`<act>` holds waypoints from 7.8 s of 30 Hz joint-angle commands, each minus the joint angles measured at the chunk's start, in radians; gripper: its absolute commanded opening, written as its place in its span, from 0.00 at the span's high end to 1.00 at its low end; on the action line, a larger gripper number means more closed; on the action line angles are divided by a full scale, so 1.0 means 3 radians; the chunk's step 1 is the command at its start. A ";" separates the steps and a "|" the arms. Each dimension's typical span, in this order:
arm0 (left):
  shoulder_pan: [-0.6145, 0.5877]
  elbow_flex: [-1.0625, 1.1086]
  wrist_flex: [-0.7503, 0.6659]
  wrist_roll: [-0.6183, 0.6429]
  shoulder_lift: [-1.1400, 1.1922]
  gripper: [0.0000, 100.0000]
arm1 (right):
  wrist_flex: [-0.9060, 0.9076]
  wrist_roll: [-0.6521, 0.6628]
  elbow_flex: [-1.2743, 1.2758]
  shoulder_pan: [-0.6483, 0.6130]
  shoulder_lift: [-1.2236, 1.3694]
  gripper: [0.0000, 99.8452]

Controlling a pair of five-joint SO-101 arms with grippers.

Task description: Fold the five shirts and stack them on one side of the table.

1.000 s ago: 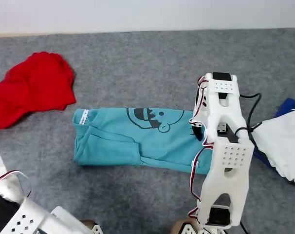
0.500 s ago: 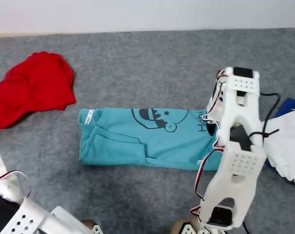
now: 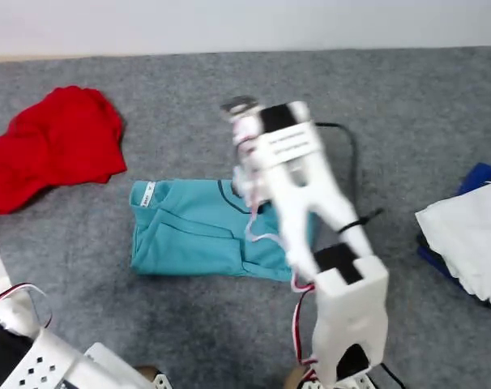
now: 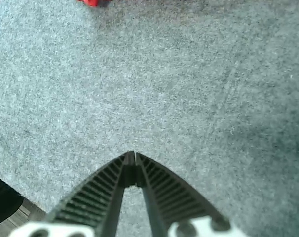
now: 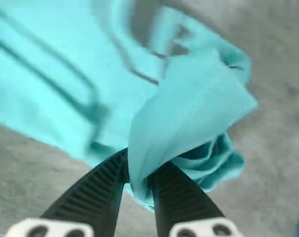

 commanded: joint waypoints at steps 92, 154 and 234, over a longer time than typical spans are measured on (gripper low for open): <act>-0.0020 0.0228 0.0010 0.0031 -0.0041 0.99 | 0.0013 0.0409 -0.2481 -0.1414 0.1726 0.99; -0.0015 0.0202 0.0010 0.0031 -0.0041 0.99 | 0.0202 0.0419 -0.2261 -0.1762 0.1568 0.99; -0.0015 0.0008 0.0107 0.0026 -0.0041 0.99 | -0.0401 0.0445 -0.2010 0.0018 0.1680 0.99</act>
